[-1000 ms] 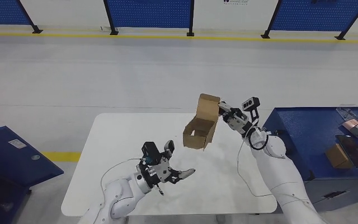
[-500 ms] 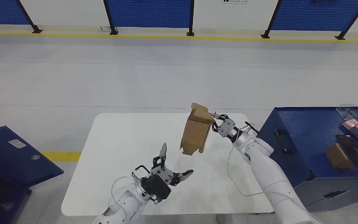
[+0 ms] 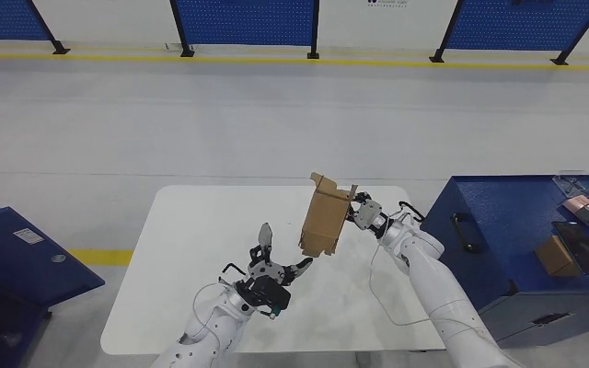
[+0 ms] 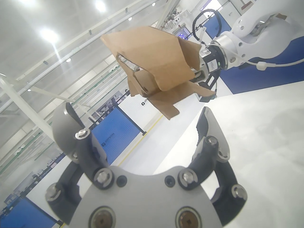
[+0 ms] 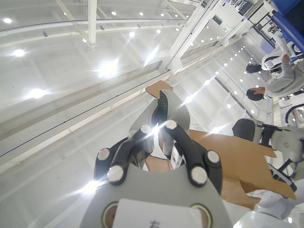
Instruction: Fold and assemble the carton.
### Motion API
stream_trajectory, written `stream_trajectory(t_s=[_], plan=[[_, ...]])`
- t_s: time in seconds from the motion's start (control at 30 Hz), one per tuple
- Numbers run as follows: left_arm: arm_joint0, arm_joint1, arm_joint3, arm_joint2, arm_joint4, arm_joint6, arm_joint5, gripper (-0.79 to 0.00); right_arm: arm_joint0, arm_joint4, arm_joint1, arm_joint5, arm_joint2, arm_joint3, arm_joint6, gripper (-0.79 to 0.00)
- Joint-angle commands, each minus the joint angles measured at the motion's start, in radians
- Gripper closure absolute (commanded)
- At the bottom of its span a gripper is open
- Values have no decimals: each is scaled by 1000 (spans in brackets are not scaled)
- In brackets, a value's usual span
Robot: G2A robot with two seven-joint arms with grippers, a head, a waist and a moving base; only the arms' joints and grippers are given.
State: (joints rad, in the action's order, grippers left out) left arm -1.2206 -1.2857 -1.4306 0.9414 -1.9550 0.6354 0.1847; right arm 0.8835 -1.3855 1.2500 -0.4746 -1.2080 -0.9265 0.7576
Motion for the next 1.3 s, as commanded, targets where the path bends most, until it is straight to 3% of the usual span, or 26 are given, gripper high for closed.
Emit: stream_trajectory(t_s=[0.0,0.3,0.5,0.6,0.73,0.97,1.2,1.27], plan=[[0,-1,-9,-1,-14,-8,10,-785,2,4,0,-1,-2,-5,0,0],[-27,-4,-85,22,-14,-17,59,-699,16,21,1,4,-11,-34,-4,0],[-50,-4,-116,40,4,-16,53,-702,30,22,3,8,-14,-49,-6,0],[-55,-5,-125,40,6,-23,46,-668,37,24,4,10,-12,-55,-7,0],[-48,-10,-119,31,12,-46,24,-579,46,23,7,10,-10,-69,-11,0],[-42,-19,-121,16,24,-37,26,-357,56,27,10,15,-10,-86,-17,0],[-38,-25,-110,16,36,-23,26,-314,60,29,14,11,-9,-95,-22,0],[-38,-27,-107,15,38,-16,25,-271,61,28,15,11,-8,-95,-24,0]])
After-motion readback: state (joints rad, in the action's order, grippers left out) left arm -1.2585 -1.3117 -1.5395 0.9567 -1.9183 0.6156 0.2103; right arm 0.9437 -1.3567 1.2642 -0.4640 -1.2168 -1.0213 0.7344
